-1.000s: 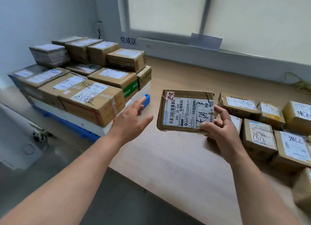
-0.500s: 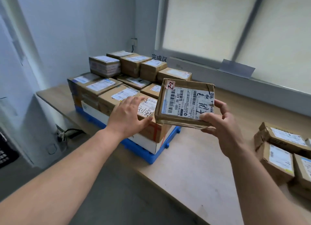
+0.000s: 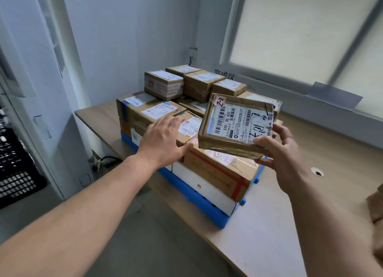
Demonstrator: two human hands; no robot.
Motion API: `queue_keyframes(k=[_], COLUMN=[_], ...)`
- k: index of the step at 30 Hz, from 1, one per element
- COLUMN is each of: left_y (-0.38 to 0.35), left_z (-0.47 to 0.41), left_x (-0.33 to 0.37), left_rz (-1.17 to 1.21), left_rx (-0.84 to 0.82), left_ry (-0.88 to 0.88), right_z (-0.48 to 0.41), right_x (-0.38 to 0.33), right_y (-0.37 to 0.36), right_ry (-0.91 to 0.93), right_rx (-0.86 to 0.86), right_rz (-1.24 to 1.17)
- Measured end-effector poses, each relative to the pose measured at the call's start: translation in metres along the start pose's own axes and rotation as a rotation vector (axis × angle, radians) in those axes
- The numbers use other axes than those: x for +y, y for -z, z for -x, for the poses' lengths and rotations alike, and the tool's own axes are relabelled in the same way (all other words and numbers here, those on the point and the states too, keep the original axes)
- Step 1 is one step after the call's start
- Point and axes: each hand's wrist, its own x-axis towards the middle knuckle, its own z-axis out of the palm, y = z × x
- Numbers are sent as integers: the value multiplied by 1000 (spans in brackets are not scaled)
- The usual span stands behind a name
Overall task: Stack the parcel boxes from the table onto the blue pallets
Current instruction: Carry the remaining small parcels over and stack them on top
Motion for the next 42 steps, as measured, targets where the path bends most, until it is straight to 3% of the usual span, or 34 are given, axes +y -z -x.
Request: queue_keyframes(k=[17, 42], left_y=[-18, -43], left_z=[-129, -296], left_x=[-86, -200], left_rz=[-79, 64], left_rx=[-10, -183], left_ry=[-22, -435], right_z=[-151, -246], right_x=[27, 38], right_y=[-69, -196], right_ry=[-105, -386], right_rx=[56, 310], right_rz=[-62, 45])
